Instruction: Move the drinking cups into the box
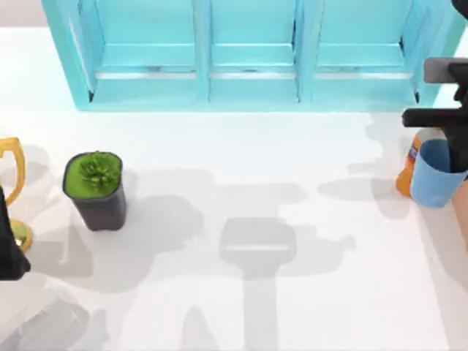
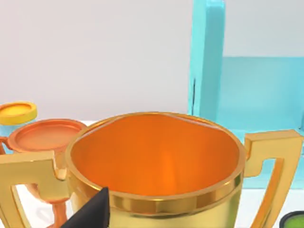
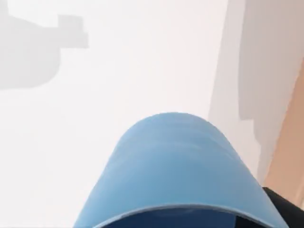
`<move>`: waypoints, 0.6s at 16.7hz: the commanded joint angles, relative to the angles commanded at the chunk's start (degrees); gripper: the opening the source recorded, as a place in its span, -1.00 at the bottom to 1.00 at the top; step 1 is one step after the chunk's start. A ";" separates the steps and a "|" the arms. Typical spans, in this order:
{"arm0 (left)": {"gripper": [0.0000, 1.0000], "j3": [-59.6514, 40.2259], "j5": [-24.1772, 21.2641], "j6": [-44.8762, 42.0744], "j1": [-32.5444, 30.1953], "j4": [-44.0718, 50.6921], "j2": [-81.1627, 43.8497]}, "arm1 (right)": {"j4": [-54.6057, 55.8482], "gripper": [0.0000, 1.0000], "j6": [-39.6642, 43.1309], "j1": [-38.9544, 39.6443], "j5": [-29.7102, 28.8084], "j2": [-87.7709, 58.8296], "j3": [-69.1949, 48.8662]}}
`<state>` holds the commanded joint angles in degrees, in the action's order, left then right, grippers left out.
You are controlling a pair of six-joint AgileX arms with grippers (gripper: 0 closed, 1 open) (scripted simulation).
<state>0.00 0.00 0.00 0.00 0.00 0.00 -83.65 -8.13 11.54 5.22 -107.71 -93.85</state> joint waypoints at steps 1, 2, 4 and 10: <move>1.00 0.00 0.00 0.00 0.00 0.00 0.00 | -0.61 -1.00 3.81 -4.26 0.08 0.39 0.14; 1.00 0.00 0.00 0.00 0.00 0.00 0.00 | -1.00 -1.00 7.65 -8.71 0.01 0.77 0.21; 1.00 0.00 0.00 0.00 0.00 0.00 0.00 | -0.99 -1.00 15.12 -17.64 -0.59 1.52 0.08; 1.00 0.00 0.00 0.00 0.00 0.00 0.00 | 2.22 -1.00 30.45 -34.72 -3.32 3.17 -1.54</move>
<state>0.00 0.00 0.00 0.00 0.00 0.00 -81.43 22.32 -23.18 1.90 -104.54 -95.39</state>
